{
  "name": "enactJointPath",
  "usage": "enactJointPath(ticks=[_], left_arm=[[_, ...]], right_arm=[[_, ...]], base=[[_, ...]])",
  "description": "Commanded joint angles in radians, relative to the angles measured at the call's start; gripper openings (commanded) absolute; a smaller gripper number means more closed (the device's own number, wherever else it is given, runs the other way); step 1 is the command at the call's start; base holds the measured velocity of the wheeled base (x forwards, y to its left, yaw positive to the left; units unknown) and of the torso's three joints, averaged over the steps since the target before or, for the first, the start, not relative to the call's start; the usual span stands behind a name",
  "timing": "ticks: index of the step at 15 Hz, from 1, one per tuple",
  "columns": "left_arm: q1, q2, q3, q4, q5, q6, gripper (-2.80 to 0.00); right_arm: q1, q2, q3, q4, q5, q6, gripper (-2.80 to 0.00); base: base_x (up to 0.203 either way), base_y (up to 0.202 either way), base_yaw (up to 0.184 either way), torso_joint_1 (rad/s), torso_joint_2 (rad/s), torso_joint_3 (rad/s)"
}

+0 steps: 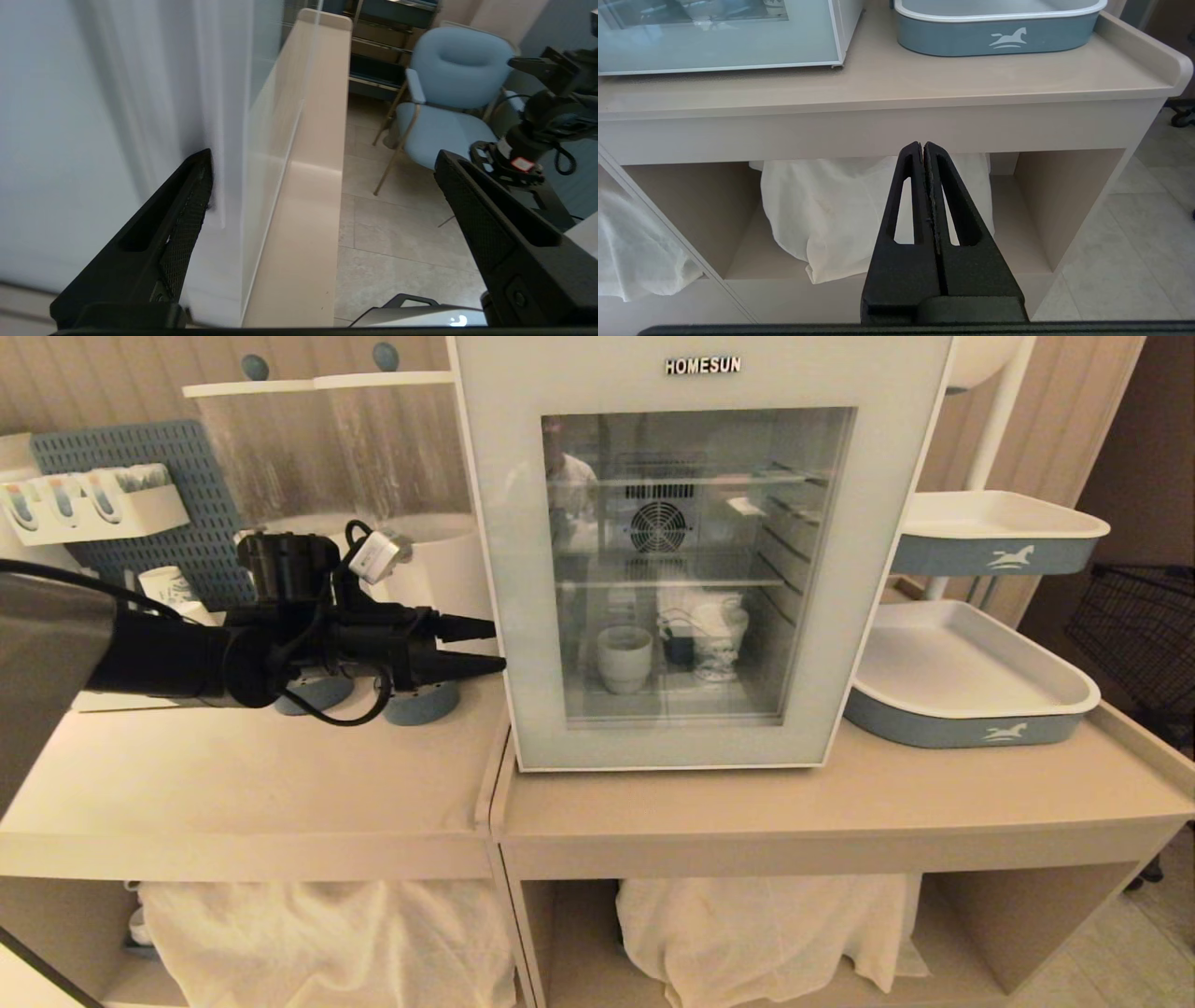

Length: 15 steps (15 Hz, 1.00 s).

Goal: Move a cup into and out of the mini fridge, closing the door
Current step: Open the freezer door

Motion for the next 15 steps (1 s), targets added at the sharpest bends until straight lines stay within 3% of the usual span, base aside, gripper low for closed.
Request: enactJointPath(ticks=[1, 9, 15], left_arm=[[-0.004, 0.01, -0.01, -0.003, -0.003, 0.001, 0.0], [-0.011, -0.058, 0.045, 0.0, -0.004, -0.009, 0.0], [-0.011, -0.185, 0.174, -0.001, -0.004, -0.007, 0.0]], right_arm=[[0.0, 0.0, 0.0, 0.0, 0.001, 0.0, -2.8], [0.0, 0.0, -0.002, 0.005, 0.001, -0.002, -2.8], [0.0, 0.0, -0.001, 0.005, 0.001, -0.002, -2.8]], base=[[0.0, 0.0, 0.0, 0.0, 0.0, 0.0], [0.0, 0.0, 0.0, 0.0, 0.0, 0.0], [0.0, 0.0, 0.0, 0.0, 0.0, 0.0]])
